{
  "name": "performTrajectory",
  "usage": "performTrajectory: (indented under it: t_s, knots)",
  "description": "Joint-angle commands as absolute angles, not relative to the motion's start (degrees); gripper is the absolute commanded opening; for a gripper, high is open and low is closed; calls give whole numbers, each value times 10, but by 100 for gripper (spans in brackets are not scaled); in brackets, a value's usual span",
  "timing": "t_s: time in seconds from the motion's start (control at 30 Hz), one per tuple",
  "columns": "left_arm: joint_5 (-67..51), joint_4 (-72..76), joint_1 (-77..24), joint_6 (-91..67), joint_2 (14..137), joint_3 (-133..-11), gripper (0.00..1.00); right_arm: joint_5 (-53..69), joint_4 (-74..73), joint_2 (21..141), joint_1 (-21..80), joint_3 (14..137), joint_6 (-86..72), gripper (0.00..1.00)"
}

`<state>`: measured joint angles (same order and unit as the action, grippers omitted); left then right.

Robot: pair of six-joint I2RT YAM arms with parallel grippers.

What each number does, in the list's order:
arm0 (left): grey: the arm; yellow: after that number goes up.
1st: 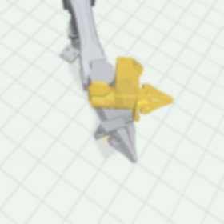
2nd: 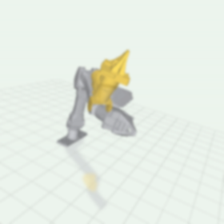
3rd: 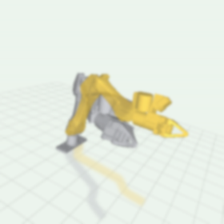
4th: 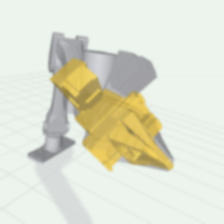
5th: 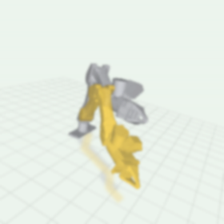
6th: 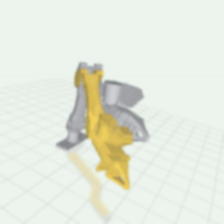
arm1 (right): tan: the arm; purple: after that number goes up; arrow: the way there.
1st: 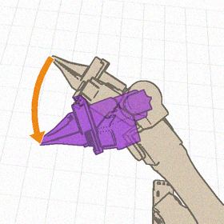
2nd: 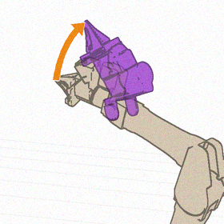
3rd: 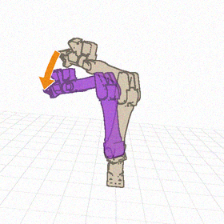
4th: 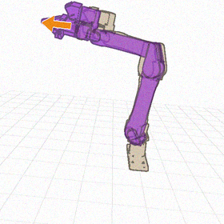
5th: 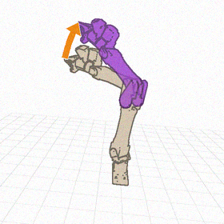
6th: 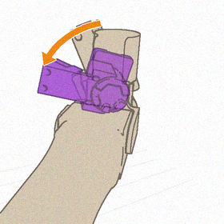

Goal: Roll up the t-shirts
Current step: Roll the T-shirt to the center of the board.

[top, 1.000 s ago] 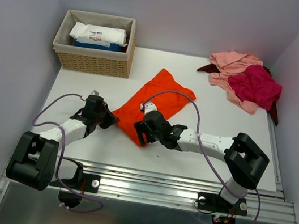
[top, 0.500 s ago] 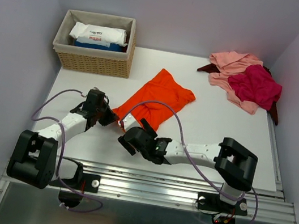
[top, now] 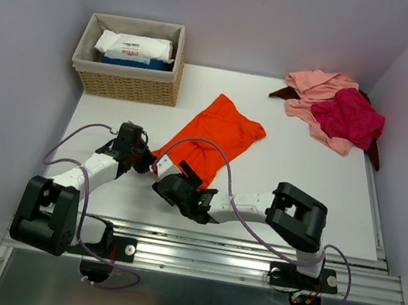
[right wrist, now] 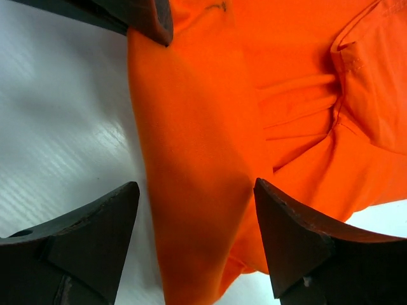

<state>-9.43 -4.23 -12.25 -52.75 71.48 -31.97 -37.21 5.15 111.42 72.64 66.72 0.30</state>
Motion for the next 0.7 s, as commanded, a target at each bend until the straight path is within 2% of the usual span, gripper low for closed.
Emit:
performTrajectory:
  t_s: [0.0, 0.23, 0.3, 0.33, 0.43, 0.47, 0.5, 0.53, 0.57, 0.6, 0.67]
  knots:
    - [-99, -47, -117, -519, 706, -337, 0, -427, 129, 1143, 731, 679, 25, 75]
    - [-105, -47, -112, -513, 706, -337, 0, -482, 175, 1164, 731, 664, 27, 56]
    - [-106, -47, -112, -512, 704, -336, 0, -505, 187, 1167, 731, 661, 29, 44]
    - [-107, -47, -111, -512, 702, -336, 0, -515, 192, 1167, 731, 662, 29, 35]
    - [-108, -45, -111, -505, 694, -335, 0, -512, 194, 1161, 731, 663, 29, 22]
    - [-108, -44, -111, -504, 691, -335, 0, -504, 195, 1153, 731, 662, 29, 12]
    - [-108, -44, -111, -503, 686, -336, 2, -496, 195, 1150, 731, 661, 29, 8]
    - [-107, -44, -111, -500, 683, -337, 10, -483, 194, 1145, 731, 660, 27, 1]
    - [-107, -44, -111, -498, 681, -338, 13, -472, 192, 1138, 731, 661, 26, 1]
    - [-105, -47, -110, -497, 679, -340, 30, -463, 182, 1134, 731, 662, 19, 1]
    - [-106, -50, -110, -489, 677, -346, 47, -426, 166, 1126, 724, 665, 7, 1]
